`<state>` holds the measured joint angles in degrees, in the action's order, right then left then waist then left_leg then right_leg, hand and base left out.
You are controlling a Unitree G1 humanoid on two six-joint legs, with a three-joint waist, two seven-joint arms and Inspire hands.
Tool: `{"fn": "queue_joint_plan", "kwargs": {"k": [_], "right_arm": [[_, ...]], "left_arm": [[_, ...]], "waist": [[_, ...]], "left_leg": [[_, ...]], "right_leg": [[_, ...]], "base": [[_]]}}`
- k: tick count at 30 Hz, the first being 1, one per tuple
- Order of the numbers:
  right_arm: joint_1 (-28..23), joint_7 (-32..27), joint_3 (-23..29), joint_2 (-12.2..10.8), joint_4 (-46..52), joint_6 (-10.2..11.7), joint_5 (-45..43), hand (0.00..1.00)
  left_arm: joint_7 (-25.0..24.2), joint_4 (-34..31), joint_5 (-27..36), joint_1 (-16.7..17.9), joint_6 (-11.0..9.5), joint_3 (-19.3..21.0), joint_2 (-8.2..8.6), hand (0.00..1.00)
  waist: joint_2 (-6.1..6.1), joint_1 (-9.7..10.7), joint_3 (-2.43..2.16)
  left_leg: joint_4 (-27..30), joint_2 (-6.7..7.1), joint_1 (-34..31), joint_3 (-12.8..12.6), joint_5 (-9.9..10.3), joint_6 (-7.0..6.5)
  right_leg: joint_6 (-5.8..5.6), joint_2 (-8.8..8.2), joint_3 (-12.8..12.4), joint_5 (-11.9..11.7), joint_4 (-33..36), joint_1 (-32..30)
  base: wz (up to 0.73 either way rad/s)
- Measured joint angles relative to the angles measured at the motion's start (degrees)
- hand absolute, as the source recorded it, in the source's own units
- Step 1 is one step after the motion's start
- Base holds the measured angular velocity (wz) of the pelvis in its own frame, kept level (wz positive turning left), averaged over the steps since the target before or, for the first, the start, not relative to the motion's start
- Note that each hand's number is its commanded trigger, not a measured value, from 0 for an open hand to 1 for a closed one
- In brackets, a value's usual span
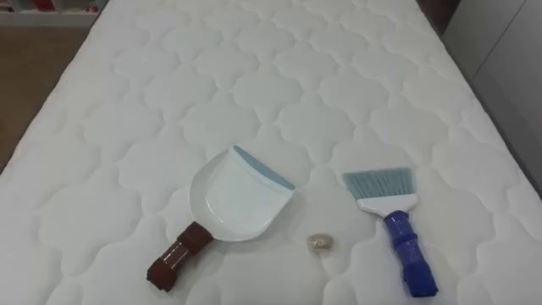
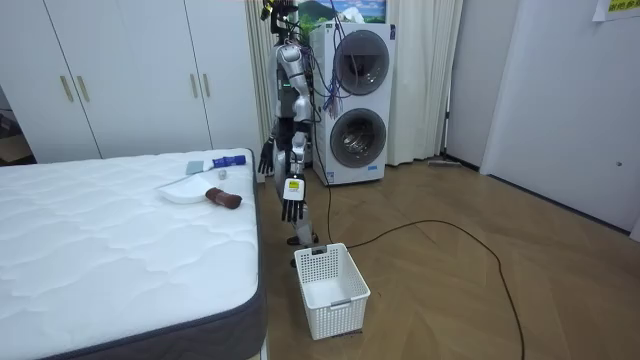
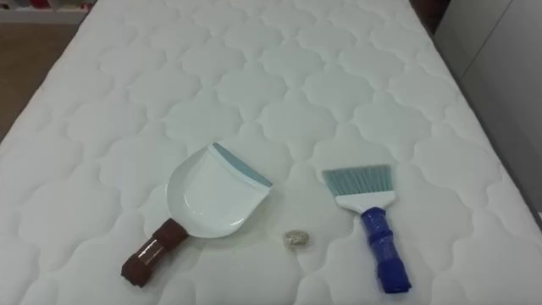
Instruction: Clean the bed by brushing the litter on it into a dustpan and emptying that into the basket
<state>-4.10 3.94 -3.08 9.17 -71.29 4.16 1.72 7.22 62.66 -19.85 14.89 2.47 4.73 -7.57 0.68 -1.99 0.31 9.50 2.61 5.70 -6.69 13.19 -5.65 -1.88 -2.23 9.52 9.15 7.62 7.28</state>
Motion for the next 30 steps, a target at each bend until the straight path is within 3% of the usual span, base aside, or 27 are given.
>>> {"fn": "queue_joint_plan", "kwargs": {"k": [11, 15, 19, 24, 27, 30], "right_arm": [[-0.08, -0.07, -0.04, -0.06, 0.02, 0.05, 0.16, 0.0], [-0.28, -1.11, -0.14, -0.55, -0.05, 0.92, 0.21, 0.0], [-0.09, -2.87, -0.15, -0.56, -0.65, 1.81, -0.01, 0.0], [-0.47, -3.62, -0.03, -0.57, -0.28, 2.7, -0.7, 0.0], [-1.35, -3.75, -0.06, -0.47, 0.21, 3.5, -0.72, 0.0], [-1.45, -3.77, -0.05, -0.15, 0.19, 3.58, -0.77, 0.0]], "left_arm": [[0.23, 0.0, -0.98, -0.35, -0.1, 0.73, 0.01, 0.0], [4.05, -2.11, -0.89, -0.82, -0.98, 2.17, 0.02, 0.0], [9.69, -10.38, 0.15, -1.32, -3.54, 3.53, -0.04, 0.0], [14.65, -18.21, -0.11, -3.62, -9.42, 3.68, 0.05, 0.0], [17.13, -25.14, -1.01, -3.5, -10.07, 2.83, 0.24, 0.0], [19.79, -28.7, -1.08, -4.1, -12.23, 1.6, 0.11, 0.0]], "waist": [[0.25, 0.08, -0.03], [0.7, 0.08, -0.08], [1.43, 0.03, 0.3], [1.52, 0.06, 0.03], [1.48, 0.08, -0.1], [1.06, -0.02, -0.31]], "left_leg": [[0.05, 0.0, 0.0, 0.04, 0.0, 0.0], [0.04, -0.01, 0.0, 0.02, -0.01, 0.0], [0.05, 0.01, -0.26, 0.15, -0.01, 0.0], [0.16, 0.04, -0.91, 0.17, -0.01, 0.0], [0.19, 0.0, -0.53, 0.15, -0.03, 0.02], [0.09, 0.07, 0.02, 0.14, -0.03, 0.02]], "right_leg": [[0.0, -0.01, 0.08, 0.0, 0.0, 0.14], [0.0, -0.03, 0.03, 0.04, -0.02, 0.15], [0.0, 0.0, 0.08, 0.04, 0.06, -0.33], [0.0, 0.04, -0.05, 0.03, 0.02, -0.61], [0.0, 0.07, -0.4, 0.04, -0.09, -0.65], [0.0, 0.0, -0.83, 0.04, -0.38, -0.3]], "base": [[0.0], [0.0], [0.0], [0.0], [0.0], [0.0]]}}
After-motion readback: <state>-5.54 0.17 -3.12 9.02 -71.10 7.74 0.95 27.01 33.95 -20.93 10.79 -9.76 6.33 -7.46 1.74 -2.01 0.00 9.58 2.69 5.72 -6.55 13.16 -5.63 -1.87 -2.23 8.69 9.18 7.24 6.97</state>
